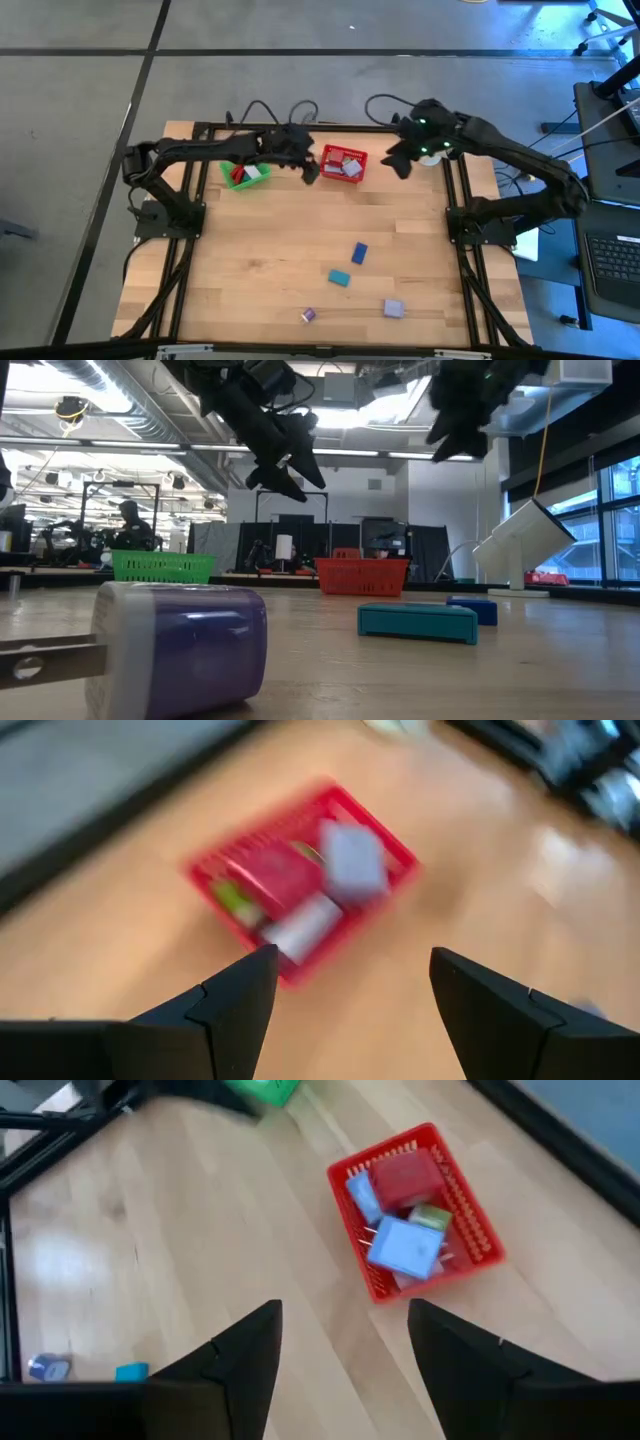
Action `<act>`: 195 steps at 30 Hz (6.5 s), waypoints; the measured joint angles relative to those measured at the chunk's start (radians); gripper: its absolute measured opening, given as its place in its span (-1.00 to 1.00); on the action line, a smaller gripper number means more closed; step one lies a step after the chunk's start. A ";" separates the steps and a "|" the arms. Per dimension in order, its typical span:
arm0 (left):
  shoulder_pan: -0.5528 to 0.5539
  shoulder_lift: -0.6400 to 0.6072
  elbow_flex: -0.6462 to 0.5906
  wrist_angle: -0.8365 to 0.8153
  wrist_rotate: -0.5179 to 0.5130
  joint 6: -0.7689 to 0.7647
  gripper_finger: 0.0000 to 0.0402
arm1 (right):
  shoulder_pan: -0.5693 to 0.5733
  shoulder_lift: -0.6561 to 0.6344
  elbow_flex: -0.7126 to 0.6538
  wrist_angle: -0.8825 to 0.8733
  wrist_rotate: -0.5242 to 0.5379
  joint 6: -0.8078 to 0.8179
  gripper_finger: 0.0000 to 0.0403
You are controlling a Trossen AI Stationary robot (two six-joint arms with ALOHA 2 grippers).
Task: Pick & Place Office items
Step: Put the violet charger adapter into the red bin
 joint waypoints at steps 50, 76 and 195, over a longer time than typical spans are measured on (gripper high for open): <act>-1.051 0.405 0.118 0.096 -0.493 -0.485 0.22 | 0.432 -0.115 0.000 0.036 0.161 0.203 0.09; -1.094 0.508 0.145 0.127 -0.411 -0.531 0.21 | 0.507 -0.115 0.000 0.032 0.252 0.192 0.09; -0.260 -0.016 0.145 0.516 -0.490 1.042 -0.30 | 0.187 0.098 0.000 0.795 0.119 0.328 0.62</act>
